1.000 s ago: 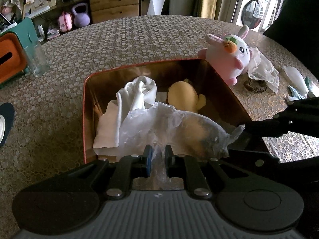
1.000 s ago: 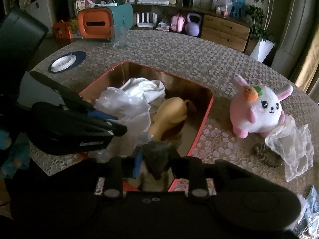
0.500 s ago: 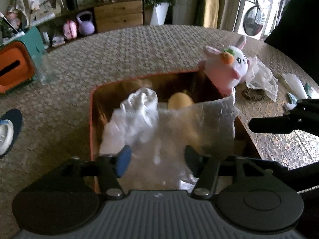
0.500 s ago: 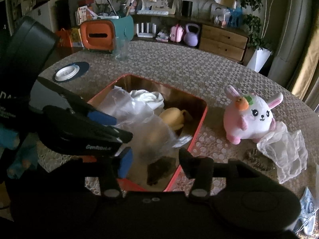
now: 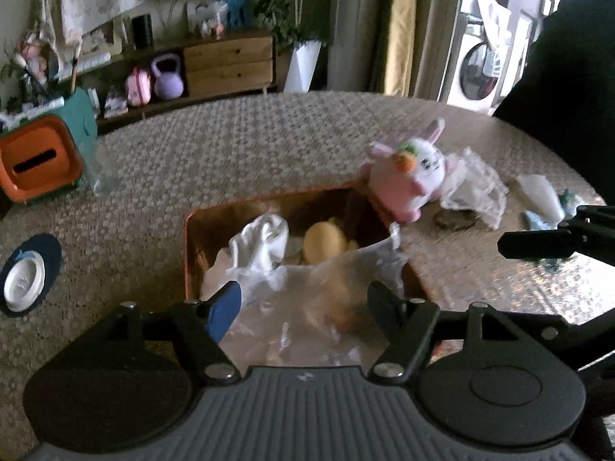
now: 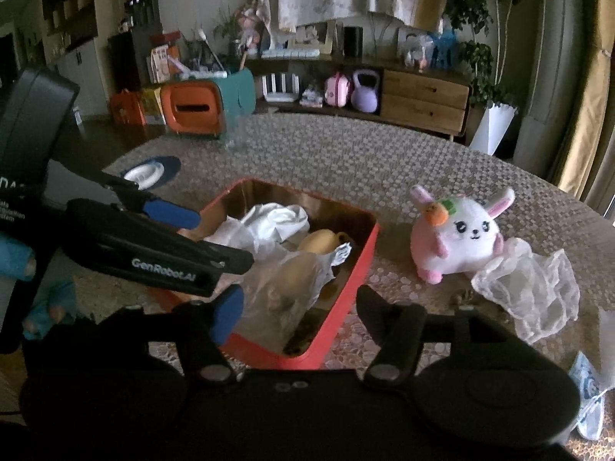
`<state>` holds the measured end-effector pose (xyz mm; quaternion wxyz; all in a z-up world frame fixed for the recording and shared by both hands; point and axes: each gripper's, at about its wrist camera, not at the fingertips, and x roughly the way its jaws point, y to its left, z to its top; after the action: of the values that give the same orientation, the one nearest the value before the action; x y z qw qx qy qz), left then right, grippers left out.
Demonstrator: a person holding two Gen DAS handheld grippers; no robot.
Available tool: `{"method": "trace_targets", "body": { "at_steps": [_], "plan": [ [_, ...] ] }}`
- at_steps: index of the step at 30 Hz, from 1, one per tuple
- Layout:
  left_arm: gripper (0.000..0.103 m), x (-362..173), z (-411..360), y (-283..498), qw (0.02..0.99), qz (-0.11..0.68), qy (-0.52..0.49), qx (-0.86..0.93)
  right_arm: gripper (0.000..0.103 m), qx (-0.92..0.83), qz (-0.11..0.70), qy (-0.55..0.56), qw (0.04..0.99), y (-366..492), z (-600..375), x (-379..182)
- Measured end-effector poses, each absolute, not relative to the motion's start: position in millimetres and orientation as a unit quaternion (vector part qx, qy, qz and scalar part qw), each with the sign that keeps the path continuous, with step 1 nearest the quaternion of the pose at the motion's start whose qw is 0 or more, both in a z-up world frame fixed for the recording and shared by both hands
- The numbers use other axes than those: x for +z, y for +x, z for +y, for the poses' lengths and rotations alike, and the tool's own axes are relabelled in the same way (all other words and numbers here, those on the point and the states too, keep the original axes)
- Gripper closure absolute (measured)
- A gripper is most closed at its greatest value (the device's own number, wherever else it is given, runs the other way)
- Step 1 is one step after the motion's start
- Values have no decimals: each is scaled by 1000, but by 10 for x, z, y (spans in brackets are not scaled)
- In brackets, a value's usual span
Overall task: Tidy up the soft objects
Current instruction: 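Withdraw both tools from the red box toward the table, then grasp the white packet with pink print with the left tool while the right tool grasps the cotton swab bag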
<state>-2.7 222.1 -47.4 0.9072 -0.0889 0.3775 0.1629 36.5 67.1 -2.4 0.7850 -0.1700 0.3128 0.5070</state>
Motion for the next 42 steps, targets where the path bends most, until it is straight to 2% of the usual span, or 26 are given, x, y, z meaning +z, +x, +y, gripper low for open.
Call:
{"method": "trace_targets", "body": {
  "at_steps": [3, 7, 26, 28, 30, 37, 42],
  "plan": [
    [30, -348, 2081, -52, 916, 361, -86, 153, 33, 509, 306, -154, 789, 370, 508, 92],
    [22, -201, 1895, -52, 926, 340, -93, 137, 31, 508, 294, -136, 799, 380, 283, 246],
    [19, 129, 904, 183, 955, 283, -84, 39, 12, 447, 227, -60, 863, 586, -921, 562],
    [7, 145, 801, 229, 957, 276, -80, 26, 10, 439, 221, -56, 869, 580, -1028, 560],
    [2, 153, 701, 271, 961, 266, -77, 16, 8, 428, 217, -53, 876, 605, -1149, 557],
    [1, 72, 394, 497, 962, 257, -80, -49, 3, 380, 217, -32, 899, 736, -1612, 460],
    [1, -94, 234, 704, 955, 275, -80, -80, 2, 338, 228, -23, 913, 907, -1906, 315]
  ]
}}
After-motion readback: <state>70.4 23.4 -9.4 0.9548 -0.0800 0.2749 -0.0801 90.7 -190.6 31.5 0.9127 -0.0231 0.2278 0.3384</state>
